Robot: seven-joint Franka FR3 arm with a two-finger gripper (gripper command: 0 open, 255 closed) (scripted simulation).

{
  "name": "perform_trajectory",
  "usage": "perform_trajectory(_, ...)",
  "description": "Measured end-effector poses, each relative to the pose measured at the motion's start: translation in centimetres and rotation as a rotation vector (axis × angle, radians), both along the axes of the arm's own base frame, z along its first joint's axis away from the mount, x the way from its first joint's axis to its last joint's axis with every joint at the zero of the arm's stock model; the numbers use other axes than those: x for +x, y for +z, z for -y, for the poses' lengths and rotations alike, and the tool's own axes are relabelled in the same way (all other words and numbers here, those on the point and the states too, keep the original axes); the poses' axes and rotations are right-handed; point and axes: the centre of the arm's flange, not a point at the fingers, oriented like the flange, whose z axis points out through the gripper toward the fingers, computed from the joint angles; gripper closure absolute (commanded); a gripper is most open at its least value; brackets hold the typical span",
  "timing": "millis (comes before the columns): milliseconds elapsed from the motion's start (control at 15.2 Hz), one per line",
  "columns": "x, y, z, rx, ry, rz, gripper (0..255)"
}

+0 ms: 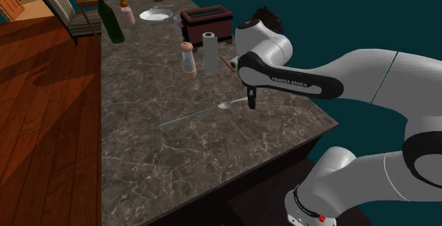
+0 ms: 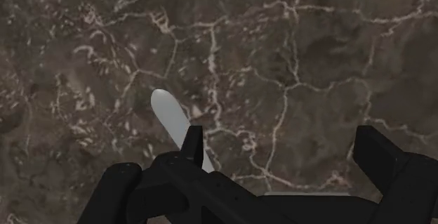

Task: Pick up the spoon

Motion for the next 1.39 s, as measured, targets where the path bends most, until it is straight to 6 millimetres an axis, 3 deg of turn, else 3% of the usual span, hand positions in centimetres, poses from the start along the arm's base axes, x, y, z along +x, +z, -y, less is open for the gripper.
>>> perform_trajectory(264, 4.6, 0.0, -1.4, -0.065, 0.287, 0.009, 0)
perform_trajectory(858, 5.4, -3.6, -1.6, -0.083, 0.366, 0.01, 0)
perform_trajectory(924, 5.4, -3.7, -1.7, -0.083, 0.366, 0.01, 255)
perform_trajectory(1386, 5.4, -3.9, -1.7, -0.083, 0.366, 0.011, 255)
